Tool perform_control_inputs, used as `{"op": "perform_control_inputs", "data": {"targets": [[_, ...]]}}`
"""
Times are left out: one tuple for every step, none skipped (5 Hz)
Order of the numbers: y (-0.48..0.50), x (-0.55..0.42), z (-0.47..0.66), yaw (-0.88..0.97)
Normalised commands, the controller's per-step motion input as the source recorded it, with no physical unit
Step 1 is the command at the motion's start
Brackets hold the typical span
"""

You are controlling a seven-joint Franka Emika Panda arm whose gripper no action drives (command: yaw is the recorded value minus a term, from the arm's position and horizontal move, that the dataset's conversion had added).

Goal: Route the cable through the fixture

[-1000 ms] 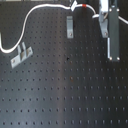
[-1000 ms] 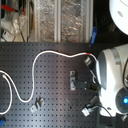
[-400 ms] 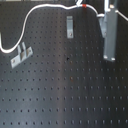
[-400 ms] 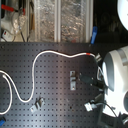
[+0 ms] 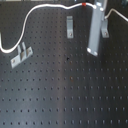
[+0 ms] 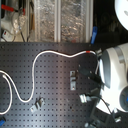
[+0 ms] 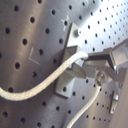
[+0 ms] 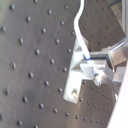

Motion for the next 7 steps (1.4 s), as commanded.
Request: {"op": "perform_control_inputs", "data": {"targets": [[-0.144, -0.303, -0.06, 0.23], [0.069, -0.009, -0.01, 0.39], [0.111, 0.07, 0.0, 0.61], [-0.068, 0.128, 0.05, 0.54], [-0.168, 0.175, 0.11, 0.48], [-0.188, 0.167, 0.12, 0.48], [-0.144, 0.099, 0.08, 0.43]]}}
